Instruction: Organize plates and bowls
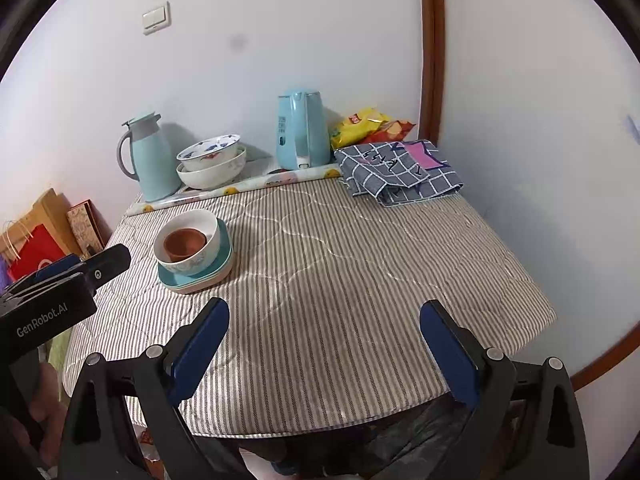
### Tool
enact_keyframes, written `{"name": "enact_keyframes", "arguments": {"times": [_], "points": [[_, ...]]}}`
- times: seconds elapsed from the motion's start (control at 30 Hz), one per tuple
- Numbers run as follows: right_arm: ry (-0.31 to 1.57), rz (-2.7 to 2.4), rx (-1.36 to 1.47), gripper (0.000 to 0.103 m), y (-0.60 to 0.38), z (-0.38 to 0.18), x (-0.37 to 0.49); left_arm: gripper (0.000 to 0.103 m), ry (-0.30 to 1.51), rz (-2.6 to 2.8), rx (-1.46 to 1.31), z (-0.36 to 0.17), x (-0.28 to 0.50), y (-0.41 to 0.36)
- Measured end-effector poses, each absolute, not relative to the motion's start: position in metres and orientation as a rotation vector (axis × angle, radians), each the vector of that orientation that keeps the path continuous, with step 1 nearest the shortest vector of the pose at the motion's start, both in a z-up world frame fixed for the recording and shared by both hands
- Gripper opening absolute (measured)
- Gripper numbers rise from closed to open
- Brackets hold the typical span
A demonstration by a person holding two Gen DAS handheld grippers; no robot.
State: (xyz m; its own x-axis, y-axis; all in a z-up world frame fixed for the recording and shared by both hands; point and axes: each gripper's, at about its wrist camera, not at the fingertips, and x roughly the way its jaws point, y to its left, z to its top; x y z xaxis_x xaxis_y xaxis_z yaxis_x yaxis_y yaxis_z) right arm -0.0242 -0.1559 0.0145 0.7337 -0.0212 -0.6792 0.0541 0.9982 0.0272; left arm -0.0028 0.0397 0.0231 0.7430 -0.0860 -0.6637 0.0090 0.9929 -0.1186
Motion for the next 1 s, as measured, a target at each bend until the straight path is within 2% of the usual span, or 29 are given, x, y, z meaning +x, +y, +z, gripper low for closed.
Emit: {"name": "enact_keyframes", "arguments": {"times": [1.0], "points": [[0.731, -0.052, 0.052, 0.095, -0.1561, 0.0144, -0.0304, 0.088, 0.738, -0.036, -0.083, 0.023, -0.0105, 0.0368]]}}
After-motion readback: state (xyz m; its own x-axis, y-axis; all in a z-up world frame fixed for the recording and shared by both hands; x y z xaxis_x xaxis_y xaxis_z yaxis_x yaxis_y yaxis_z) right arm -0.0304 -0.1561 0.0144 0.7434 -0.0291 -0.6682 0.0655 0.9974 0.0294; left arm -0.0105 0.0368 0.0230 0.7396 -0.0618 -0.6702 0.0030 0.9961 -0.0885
